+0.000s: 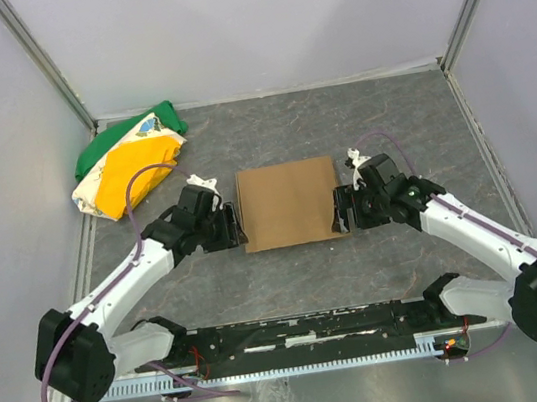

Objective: Fold the paper box

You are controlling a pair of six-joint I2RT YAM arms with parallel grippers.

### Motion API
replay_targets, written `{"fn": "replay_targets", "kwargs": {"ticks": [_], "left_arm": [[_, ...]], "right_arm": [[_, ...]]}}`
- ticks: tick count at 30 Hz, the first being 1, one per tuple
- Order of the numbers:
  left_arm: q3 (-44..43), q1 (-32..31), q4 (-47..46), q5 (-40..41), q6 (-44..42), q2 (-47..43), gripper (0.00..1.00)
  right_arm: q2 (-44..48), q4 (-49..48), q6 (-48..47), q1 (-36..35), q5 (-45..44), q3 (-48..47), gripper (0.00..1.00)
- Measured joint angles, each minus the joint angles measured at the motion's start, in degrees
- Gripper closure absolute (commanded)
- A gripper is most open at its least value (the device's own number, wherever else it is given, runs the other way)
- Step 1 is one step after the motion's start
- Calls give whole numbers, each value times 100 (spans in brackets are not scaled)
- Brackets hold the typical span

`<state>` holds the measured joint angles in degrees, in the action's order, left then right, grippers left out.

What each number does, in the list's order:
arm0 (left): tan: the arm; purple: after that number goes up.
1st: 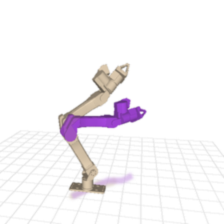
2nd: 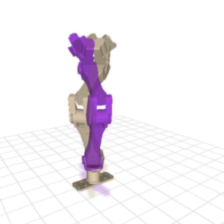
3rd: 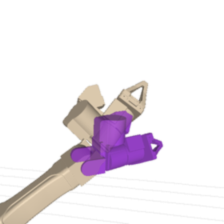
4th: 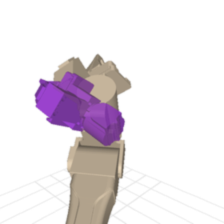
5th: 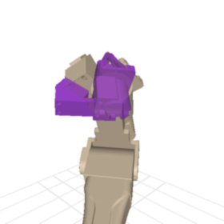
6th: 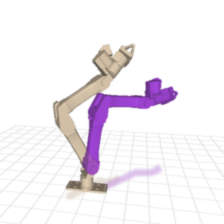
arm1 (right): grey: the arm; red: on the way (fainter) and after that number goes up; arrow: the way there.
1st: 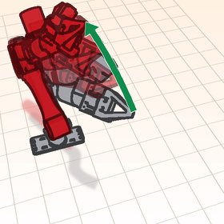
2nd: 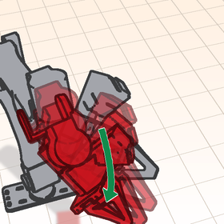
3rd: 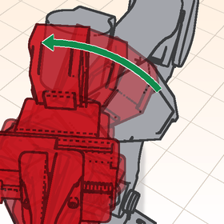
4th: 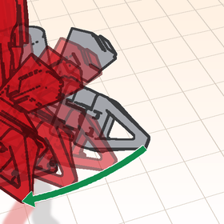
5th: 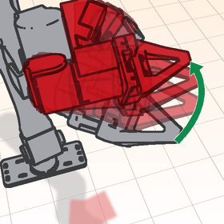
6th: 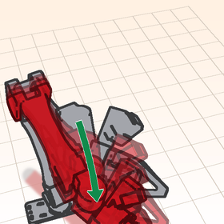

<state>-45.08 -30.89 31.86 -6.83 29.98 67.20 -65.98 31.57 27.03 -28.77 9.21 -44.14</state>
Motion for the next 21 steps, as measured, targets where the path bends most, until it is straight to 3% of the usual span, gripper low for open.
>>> {"fn": "replay_targets", "kwargs": {"ticks": [6,11,13,17,19,21], "left_arm": [[166,0,-98,155,243,81,48],[162,-76,-149,46,479,420,59],[157,-127,-140,79,514,439,59],[105,-334,7,562,514,275,44],[136,-444,92,938,516,-37,29],[308,-546,50,1307,531,-575,26]], "right_arm": [[109,4,20,-11,-52,168,15],[138,-31,22,-11,-50,319,15],[142,-35,17,-11,-50,348,15],[247,-42,17,-11,-50,404,15],[378,-81,15,-11,-39,455,15],[483,-103,17,-11,-22,474,15]]}}
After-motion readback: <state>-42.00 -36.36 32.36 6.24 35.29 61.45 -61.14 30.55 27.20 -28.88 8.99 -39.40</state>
